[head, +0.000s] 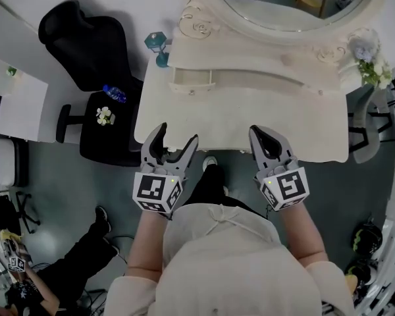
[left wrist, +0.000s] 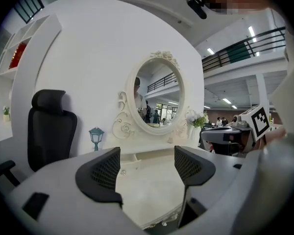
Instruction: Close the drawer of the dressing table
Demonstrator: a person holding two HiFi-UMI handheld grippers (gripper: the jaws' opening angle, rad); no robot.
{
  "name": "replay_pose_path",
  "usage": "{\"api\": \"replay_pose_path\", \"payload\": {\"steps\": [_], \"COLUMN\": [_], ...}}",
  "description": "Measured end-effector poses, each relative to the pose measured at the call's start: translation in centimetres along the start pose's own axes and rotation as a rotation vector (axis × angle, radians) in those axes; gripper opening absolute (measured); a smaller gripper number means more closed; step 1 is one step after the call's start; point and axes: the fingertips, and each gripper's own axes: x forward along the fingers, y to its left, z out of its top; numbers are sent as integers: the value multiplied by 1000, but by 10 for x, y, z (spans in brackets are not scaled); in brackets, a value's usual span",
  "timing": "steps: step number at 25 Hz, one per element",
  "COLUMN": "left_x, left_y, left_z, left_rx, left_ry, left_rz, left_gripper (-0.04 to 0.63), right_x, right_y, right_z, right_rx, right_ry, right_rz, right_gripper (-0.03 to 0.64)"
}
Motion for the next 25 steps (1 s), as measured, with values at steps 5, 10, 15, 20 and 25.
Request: {"api": "replay_pose_path", "payload": {"steps": [5,10,15,20,25], "left_x": [52,94,133,165,184], "left_y": [24,46,66,85,90], "left_z": [-22,-58,-94,-131,-150], "left_rx": [-35,-71,-84,-118,-133], "left_ry": [62,154,225,319,373], "left_rz": [2,19,15,21,19], "left_gripper": [362,362,362,360,343], "right_x": [41,81,118,148,166], "right_y": [-27,-45,-54,-61,-70], "right_z": [-14,-37,-64,-88,-101], "right_rx": [5,29,10,-10,-1], "right_ry": [48,108,143,189,203], "right_rz": [14,26,21,13,2], "right_gripper": [6,6,6,6,7]}}
